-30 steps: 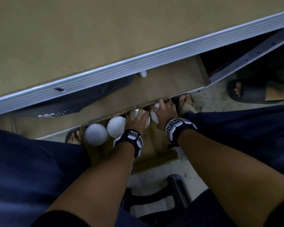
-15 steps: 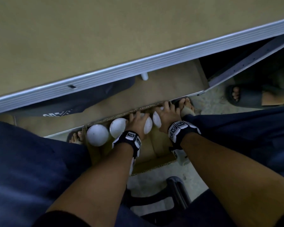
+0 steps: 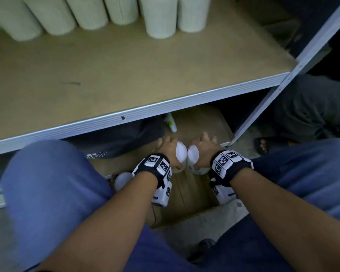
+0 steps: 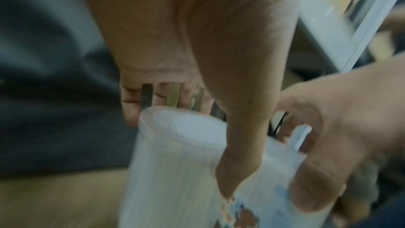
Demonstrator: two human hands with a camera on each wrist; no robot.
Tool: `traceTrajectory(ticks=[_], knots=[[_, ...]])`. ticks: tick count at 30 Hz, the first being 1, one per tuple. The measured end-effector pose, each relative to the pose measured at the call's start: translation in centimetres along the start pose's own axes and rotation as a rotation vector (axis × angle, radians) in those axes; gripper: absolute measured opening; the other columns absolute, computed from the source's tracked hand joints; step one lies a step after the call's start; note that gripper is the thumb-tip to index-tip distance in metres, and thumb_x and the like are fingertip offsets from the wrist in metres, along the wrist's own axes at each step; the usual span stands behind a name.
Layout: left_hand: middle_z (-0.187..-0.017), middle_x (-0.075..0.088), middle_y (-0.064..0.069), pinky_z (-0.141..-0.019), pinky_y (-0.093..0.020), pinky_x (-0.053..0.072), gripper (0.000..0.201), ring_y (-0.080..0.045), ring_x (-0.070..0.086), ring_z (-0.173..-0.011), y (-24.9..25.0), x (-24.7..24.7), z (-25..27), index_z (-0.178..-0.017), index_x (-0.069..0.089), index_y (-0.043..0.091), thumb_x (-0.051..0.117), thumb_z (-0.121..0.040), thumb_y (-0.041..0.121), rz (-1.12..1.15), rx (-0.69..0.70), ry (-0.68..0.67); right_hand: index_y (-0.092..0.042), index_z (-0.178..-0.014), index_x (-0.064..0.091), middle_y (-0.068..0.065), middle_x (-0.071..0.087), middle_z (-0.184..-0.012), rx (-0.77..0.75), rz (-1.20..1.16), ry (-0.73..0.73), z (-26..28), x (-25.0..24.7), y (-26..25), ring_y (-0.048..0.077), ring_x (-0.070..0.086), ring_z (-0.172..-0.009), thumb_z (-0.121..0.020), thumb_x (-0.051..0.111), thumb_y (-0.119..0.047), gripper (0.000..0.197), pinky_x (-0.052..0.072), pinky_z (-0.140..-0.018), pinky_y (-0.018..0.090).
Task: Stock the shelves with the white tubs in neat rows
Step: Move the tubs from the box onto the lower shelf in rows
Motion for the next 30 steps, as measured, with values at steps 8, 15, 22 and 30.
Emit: traceTrajectory(ticks=[8,15,22,30], knots=[[-0.128,0.04,-0.006,-0.095,-0.047,0.046,0.084,-0.032,0.037,-0.119,4.5,-9.0,5.7,-0.133,0.041,0.026,0.079,-0.059,0.044,0.002,0.14,0.123,-0.036,-0.124,0.047,0.004,0.029,-0.124,-0.056,-0.079,0.244,10.7,-10.9,0.6,0.035,0.034,-0.118,-0.06,0.081,-0.039,0.072,0.042,-0.095,0.048],[-0.117,0.061,-0.001,-0.087,-0.039,0.053,0.072,-0.024,0.056,-0.107,7.6,-16.0,11.7,-0.115,0.059,0.025,0.078,-0.051,0.05,0.077,0.277,0.243,-0.039,-0.126,0.049,0.002,0.041,-0.123,-0.106,-0.121,0.421,17.7,-17.6,1.1,0.031,0.041,-0.116,-0.056,0.08,-0.044,0.077,0.047,-0.094,0.046],[-0.128,0.058,0.002,-0.098,-0.037,0.047,0.074,-0.019,0.051,-0.12,7.9,-22.9,15.8,-0.125,0.056,0.025,0.081,-0.058,0.044,0.134,0.333,0.424,-0.037,-0.123,0.056,0.0,0.044,-0.12,-0.186,-0.191,0.619,21.4,-23.0,0.1,0.026,0.046,-0.113,-0.059,0.08,-0.043,0.069,0.041,-0.101,0.037],[-0.132,0.051,0.002,-0.098,-0.04,0.046,0.082,-0.022,0.045,-0.125,3.3,-27.4,16.3,-0.13,0.053,0.03,0.079,-0.055,0.05,0.174,0.186,0.578,-0.03,-0.107,0.067,-0.004,0.053,-0.112,-0.344,-0.328,0.791,19.6,-26.4,-4.5,0.02,0.051,-0.113,-0.063,0.081,-0.035,0.047,0.037,-0.096,0.029]])
Point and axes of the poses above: each hand's wrist, its own z-axis away from the middle knuckle, its own x-axis out of the palm, y = z × x, the point moved 7 cm from there along -z, towards the middle knuckle
